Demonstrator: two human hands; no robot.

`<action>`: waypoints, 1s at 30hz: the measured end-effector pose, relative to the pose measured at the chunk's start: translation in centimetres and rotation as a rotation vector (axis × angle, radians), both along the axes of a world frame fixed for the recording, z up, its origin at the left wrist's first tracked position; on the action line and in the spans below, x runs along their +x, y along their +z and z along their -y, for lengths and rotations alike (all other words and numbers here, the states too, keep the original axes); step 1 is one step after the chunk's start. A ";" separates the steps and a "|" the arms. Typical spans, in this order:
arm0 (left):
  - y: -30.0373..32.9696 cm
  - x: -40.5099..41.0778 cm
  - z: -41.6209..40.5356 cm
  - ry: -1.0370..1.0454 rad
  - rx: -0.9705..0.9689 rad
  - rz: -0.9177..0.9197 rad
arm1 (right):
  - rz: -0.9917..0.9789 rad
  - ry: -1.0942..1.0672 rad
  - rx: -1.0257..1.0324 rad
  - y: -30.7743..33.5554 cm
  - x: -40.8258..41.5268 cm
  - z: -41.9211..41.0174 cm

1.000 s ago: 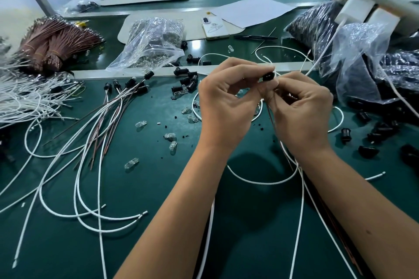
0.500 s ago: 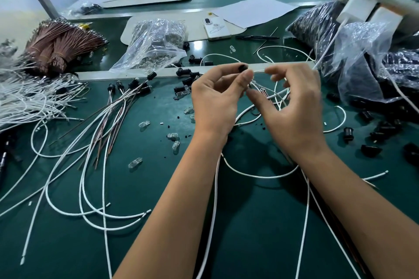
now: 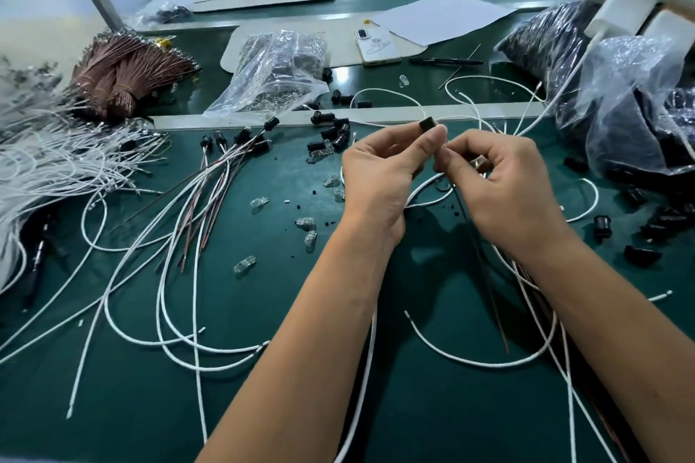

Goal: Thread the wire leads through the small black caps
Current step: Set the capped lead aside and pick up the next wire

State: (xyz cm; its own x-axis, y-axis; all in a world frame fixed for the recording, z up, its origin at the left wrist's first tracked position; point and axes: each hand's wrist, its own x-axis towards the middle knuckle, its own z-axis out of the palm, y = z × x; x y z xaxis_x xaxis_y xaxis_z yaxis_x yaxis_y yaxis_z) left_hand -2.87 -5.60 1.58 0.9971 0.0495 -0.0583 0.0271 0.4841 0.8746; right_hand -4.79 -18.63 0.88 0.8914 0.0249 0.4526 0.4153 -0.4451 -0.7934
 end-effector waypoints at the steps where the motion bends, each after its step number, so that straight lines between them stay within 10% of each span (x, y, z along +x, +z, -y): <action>1: 0.1 0.0 -0.1 0.000 -0.003 0.005 | 0.007 -0.004 -0.003 0.0 0.0 -0.2; 7: 0.8 0.5 -1.6 -0.088 -0.027 0.005 | -0.097 0.106 0.060 1.0 0.9 0.0; 11: 1.9 1.1 -5.6 -0.151 -0.449 0.023 | -0.283 0.224 0.246 1.6 2.4 -0.9; 17: 2.7 0.5 -9.4 -0.299 -1.036 0.184 | -0.147 0.632 -0.477 2.6 3.7 -7.2; 30: 2.6 0.8 -9.5 -0.415 -0.943 0.133 | 0.072 0.596 -0.685 1.5 2.9 -8.3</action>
State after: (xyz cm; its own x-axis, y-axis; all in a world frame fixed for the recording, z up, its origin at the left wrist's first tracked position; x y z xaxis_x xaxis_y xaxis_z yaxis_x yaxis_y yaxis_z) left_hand -2.11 3.93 4.18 0.9265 -0.3074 0.2168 0.2786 0.9481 0.1534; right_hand -1.85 -10.28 2.39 0.6147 0.7566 0.2231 0.7659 -0.5049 -0.3981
